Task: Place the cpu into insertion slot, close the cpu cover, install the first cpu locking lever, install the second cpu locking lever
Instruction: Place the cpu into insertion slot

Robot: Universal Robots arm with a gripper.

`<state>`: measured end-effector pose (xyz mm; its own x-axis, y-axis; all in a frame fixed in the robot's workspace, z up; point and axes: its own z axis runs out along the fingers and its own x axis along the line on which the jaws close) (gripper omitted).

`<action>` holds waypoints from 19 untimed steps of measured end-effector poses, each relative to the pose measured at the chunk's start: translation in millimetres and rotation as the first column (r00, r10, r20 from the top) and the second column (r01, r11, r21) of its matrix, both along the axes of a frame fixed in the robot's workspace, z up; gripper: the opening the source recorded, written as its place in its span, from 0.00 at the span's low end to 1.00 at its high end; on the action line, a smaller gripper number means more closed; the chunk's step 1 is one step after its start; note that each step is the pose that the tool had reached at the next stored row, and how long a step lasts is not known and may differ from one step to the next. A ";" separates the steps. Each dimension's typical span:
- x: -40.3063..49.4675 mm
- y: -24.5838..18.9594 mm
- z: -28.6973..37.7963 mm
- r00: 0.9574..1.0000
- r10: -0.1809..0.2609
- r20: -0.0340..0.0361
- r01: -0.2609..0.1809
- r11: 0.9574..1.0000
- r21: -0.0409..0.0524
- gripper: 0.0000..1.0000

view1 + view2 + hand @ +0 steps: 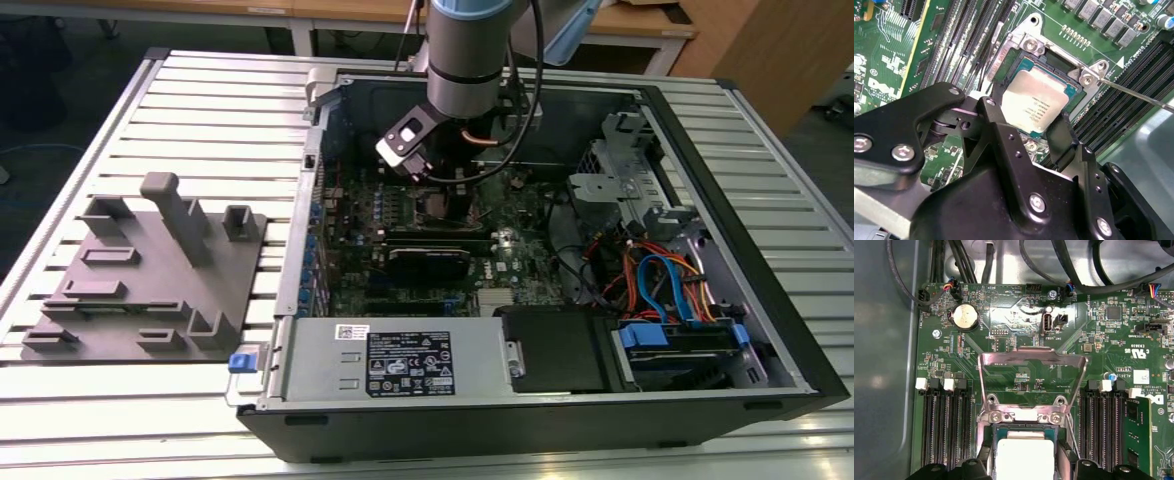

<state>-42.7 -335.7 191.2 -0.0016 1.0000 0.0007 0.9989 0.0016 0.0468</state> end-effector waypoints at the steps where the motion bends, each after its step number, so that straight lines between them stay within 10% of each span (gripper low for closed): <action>1: 0.0 0.0 0.0 1.000 0.000 0.000 0.000 1.000 0.000 0.61; 19: 0.0 0.0 10.0 1.000 0.000 0.000 0.000 1.000 0.000 0.61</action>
<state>-42.7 -335.7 201.1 -0.0015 1.0000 0.0011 0.9989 0.0014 0.0467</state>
